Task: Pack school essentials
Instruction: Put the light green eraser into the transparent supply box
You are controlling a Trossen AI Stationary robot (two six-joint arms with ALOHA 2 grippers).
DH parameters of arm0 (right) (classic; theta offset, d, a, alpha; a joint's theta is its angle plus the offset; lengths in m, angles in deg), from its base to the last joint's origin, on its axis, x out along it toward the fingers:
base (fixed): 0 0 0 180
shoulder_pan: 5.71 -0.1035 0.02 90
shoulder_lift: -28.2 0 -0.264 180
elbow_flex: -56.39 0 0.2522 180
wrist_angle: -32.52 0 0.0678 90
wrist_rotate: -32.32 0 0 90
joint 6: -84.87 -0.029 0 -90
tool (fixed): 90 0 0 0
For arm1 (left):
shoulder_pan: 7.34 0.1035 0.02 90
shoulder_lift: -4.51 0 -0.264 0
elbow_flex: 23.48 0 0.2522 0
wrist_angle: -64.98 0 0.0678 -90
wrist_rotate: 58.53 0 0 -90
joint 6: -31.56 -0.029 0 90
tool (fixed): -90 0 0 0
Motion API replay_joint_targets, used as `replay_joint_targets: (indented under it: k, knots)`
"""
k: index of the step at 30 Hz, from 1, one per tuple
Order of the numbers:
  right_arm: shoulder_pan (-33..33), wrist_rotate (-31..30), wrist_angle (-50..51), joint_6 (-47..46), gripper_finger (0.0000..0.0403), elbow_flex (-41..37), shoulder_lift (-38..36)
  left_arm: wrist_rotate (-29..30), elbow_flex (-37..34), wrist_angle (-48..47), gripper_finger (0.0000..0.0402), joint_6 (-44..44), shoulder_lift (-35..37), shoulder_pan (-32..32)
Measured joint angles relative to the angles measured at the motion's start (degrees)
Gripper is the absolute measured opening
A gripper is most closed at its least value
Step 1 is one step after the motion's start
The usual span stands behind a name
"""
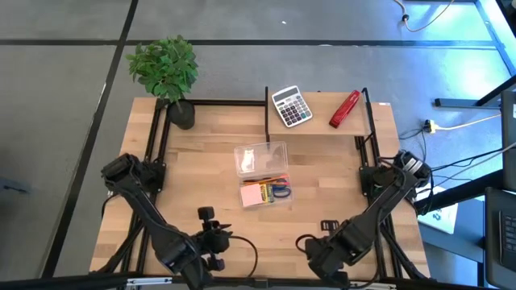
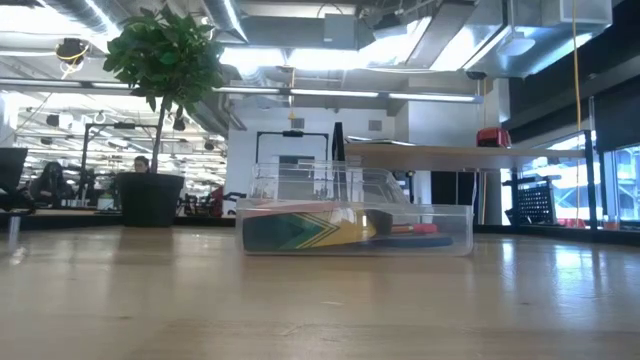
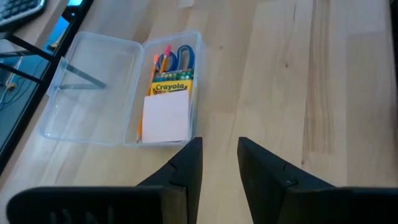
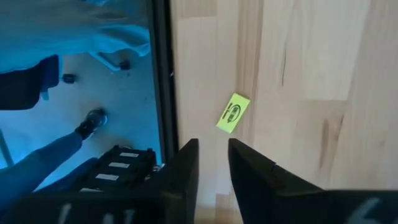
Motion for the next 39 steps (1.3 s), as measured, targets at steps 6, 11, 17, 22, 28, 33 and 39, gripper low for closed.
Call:
replay_joint_targets:
  k: [6, 11, 17, 22, 28, 33, 39]
  knots:
    - [0.0, -0.3, 0.2, 0.1, 0.0154, 0.0, 1.4, 0.0, 0.0, -0.4, 0.0094, 0.0, 0.4, -0.6]
    - [-0.1, -2.5, 0.6, -1.4, 0.0209, 0.0, 2.6, 0.2, 0.0, -0.4, 0.0094, 0.8, 0.4, -1.2]
    - [-2.8, -8.2, 1.2, -10.4, 0.0225, 0.0, 3.6, 2.1, 0.0, -0.6, 0.0094, 1.2, 0.4, -2.4]
    - [-5.1, -10.8, 0.2, -17.1, 0.0221, -1.0, 3.6, 2.8, 0.0, -0.6, 0.0094, 1.2, 0.4, -2.9]
    - [-6.7, -11.1, -6.7, -21.4, 0.0222, -7.9, 3.6, 2.9, 0.0, -0.3, 0.0094, 1.2, 0.4, -2.9]
    - [-7.5, -11.3, -12.7, -20.9, 0.0218, -13.3, 3.7, 2.9, 0.0, -0.3, 0.0094, 1.2, 0.4, -2.9]
    - [-7.6, -11.3, -15.5, -22.9, 0.0218, -16.8, 3.6, 2.9, 0.0, -0.2, 0.0094, 1.2, 0.4, -2.9]
